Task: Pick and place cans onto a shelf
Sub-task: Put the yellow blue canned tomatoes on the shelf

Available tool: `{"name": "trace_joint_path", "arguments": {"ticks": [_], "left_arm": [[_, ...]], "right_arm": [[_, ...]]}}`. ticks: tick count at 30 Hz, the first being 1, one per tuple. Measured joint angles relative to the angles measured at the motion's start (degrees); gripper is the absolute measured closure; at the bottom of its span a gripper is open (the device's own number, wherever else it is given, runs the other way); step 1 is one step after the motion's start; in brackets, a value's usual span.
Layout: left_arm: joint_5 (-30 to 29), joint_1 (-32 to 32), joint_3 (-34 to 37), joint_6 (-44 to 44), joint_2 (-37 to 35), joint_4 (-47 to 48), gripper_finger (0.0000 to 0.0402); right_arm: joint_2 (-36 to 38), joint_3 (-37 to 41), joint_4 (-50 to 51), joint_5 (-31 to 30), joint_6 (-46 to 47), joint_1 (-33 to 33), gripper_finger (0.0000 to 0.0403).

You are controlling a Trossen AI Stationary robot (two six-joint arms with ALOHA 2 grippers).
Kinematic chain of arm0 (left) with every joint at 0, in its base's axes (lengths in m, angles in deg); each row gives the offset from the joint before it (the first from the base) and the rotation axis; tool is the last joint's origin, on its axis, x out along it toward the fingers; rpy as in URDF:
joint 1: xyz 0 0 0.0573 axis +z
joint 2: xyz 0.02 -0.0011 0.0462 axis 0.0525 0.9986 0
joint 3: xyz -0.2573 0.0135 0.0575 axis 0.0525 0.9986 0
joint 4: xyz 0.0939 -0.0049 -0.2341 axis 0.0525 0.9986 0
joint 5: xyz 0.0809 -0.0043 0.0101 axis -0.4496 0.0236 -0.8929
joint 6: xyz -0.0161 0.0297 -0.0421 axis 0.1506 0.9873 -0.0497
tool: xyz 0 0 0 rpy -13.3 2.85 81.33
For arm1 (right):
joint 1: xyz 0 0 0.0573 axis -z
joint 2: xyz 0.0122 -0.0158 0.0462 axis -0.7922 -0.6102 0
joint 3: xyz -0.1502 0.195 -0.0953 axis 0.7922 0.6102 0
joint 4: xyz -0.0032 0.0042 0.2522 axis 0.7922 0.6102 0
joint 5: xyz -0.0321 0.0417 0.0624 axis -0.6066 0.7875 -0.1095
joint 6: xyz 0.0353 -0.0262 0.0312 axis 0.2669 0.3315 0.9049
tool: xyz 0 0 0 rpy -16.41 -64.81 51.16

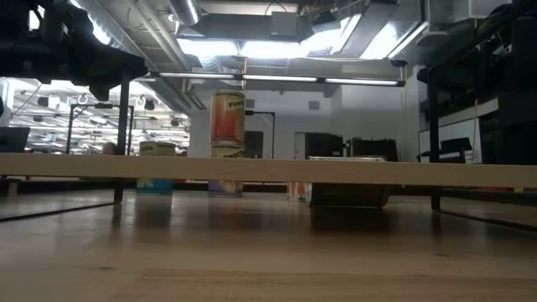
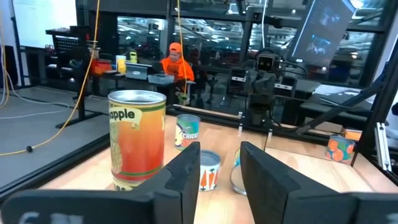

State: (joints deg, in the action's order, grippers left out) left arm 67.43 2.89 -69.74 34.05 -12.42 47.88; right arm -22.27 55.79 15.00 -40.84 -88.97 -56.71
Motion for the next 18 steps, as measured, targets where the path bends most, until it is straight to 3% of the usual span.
{"name": "trace_joint_path", "arguments": {"ticks": [5, 11, 18], "left_arm": [[-0.65, 0.00, 0.00, 0.25, 0.00, -0.18, 0.0293], [-7.58, 0.00, 0.00, 0.35, 0.00, -4.55, 0.0295], [-11.69, 0.00, -1.14, 0.37, 0.08, -8.90, 0.0296]], "right_arm": [[-0.01, 0.00, 0.01, 0.00, 0.00, 0.00, 0.0354], [-0.02, 0.00, 0.02, 0.00, -0.02, 0.00, 0.0354], [-0.02, 0.00, 0.02, 0.00, -0.02, 0.02, 0.0354]]}}
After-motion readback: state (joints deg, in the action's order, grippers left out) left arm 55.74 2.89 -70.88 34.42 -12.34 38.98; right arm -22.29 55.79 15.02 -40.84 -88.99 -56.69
